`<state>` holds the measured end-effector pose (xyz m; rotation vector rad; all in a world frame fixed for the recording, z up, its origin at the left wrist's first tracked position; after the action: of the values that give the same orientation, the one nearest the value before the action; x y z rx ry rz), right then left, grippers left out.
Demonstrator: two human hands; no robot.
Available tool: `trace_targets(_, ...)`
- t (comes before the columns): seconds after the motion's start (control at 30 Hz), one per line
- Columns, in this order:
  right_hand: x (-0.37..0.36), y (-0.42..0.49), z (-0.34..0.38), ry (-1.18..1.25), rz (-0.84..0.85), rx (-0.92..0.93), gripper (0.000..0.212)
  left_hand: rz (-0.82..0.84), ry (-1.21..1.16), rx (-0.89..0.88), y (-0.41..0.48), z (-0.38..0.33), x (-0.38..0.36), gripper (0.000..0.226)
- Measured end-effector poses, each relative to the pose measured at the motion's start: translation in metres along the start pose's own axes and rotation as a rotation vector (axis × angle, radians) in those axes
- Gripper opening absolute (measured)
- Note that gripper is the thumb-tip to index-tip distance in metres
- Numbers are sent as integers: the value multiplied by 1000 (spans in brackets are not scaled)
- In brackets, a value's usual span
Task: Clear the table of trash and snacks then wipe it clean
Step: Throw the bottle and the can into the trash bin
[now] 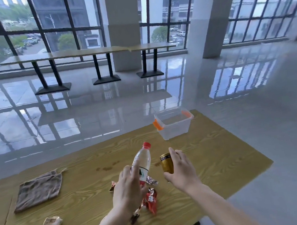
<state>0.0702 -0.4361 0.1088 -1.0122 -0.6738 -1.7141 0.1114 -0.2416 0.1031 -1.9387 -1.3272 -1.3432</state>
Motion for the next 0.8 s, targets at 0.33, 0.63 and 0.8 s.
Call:
trace_targets(0.33, 24, -107, -83, 39, -150, -328, 95, 188, -29, -267, -26, -71, -45, 100)
trace_targets(0.63, 51, -223, -197, 77, -216, -556, 94, 343, -35, -419, -88, -185, -117, 91)
trace_targets(0.8, 50, -291, -276, 105, -221, -631, 93, 423, -36, -451, -143, -249, -174, 93)
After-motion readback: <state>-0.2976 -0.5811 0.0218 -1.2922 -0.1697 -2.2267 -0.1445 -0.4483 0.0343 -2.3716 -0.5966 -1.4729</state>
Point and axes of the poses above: each hand's wrist, its own y-axis towards the middle knuckle, its own x-axis out of the back of the hand, z = x × y, the point moved 8 cm from there along y, towards the middle knuckle, and after that the axes turned 2 degrees about -x, right-handed, at the moved point
